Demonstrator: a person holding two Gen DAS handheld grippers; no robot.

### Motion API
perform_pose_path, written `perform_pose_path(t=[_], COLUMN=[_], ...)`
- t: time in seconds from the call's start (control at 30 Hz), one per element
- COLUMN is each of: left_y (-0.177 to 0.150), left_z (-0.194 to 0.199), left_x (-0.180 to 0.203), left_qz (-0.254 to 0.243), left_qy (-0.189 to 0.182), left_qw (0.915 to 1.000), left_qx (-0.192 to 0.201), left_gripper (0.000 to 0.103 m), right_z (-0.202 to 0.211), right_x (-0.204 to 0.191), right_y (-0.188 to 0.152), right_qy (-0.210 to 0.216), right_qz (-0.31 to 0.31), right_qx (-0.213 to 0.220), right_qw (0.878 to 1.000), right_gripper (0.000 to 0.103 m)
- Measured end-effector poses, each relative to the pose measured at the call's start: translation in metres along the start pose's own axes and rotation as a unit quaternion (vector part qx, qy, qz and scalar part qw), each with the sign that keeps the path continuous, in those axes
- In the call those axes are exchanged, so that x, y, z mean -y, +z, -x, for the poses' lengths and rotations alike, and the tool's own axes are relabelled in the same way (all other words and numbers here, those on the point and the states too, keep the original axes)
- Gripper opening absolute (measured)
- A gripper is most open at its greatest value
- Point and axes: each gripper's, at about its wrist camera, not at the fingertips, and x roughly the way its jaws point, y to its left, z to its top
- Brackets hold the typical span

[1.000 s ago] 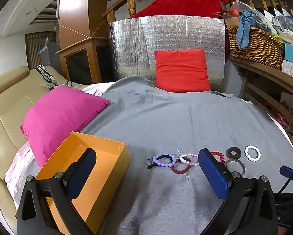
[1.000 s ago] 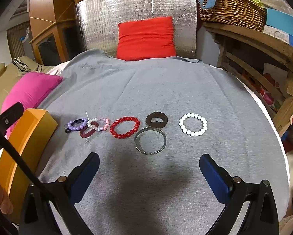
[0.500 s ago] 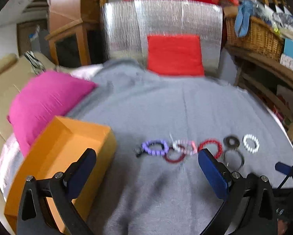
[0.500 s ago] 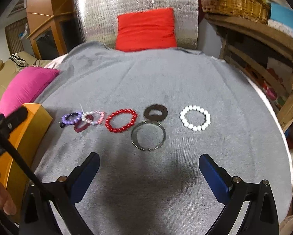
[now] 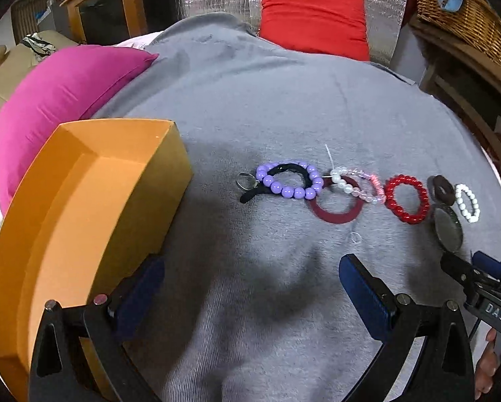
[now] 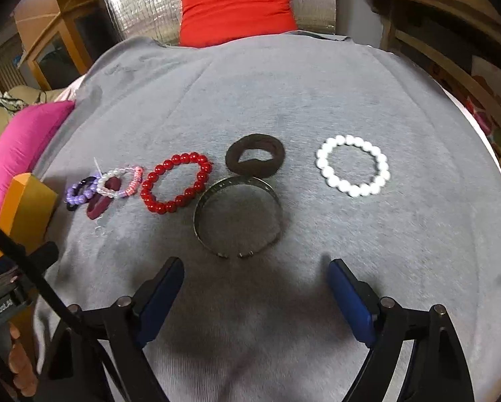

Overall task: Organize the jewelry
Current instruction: 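Grasp the maroon hair band with the left tool while the right tool grasps the silver bangle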

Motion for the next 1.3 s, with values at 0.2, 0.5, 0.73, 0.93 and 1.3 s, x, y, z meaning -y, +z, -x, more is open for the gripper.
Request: perform_pose_path(t=[0.2, 0.5, 0.73, 0.93, 1.3], left_y=[0.011, 0.028, 0.034, 0.033, 0.015], left_z=[-0.015, -0.034, -0.053, -0.044, 0.0], left_x=[0.005, 0.033, 0.045, 0.045, 0.031], left_qz=[-0.014, -0.04, -0.032, -0.03, -0.047], left_qy=[0.005, -0.06, -0.094, -0.128, -0.17], left_qw=[0.9998, 0.9967, 0.9947, 0.9907, 0.9838], left_qx=[0.015, 0.037, 0.024, 0.032, 0.032], left_gripper=[0.103, 0.101, 0.063, 0.017, 0.012], right_z=[-0.01, -0.007, -0.002, 0.001, 0.026], right_x=[-0.005, -0.005, 0.002, 0.012, 0.017], right_y=[0.008, 0.013, 0.004, 0.007, 0.009], right_qy=[-0.038, -0.041, -0.028, -0.019, 0.046], right_qz=[-0.006, -0.015, -0.013, -0.027, -0.038], right_qx=[0.023, 0.046, 0.05, 0.049, 0.084], right_qw=[0.999, 0.998, 0.998, 0.998, 0.995], right_gripper=[0.076, 0.057, 0.057, 0.056, 0.016])
